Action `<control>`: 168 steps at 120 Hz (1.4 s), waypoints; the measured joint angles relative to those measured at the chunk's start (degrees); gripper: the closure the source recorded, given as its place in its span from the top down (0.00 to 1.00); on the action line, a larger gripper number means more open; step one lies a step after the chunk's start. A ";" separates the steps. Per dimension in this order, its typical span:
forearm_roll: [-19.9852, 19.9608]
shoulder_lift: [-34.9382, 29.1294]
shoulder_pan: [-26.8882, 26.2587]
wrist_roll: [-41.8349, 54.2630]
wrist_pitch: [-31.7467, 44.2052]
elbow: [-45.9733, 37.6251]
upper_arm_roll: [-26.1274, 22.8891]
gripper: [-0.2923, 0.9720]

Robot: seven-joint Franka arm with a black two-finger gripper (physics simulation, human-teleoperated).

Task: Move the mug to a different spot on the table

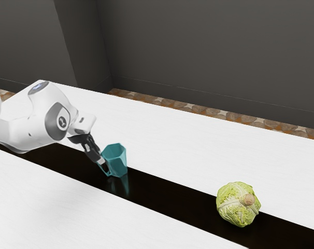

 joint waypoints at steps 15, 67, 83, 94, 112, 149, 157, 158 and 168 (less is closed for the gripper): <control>0.00 -3.67 0.09 0.06 0.04 0.04 -0.04 0.66; 25.37 -6.18 -1.52 -10.49 -29.02 37.86 -0.08 0.75; 30.96 -2.17 -3.00 -16.77 -43.09 50.84 0.41 0.76; 32.27 0.00 -2.17 -20.34 -48.26 52.94 1.15 0.76; 33.11 0.49 0.38 -25.13 -53.01 53.39 1.33 0.77; 33.41 0.50 -0.38 -31.92 -56.43 53.42 1.33 0.77; 33.42 0.50 -0.35 -32.99 -56.70 53.42 1.33 0.77; 33.42 0.50 -0.34 -33.11 -56.72 53.42 1.33 0.77; 33.44 0.50 -0.35 -34.27 -56.95 53.42 1.33 0.77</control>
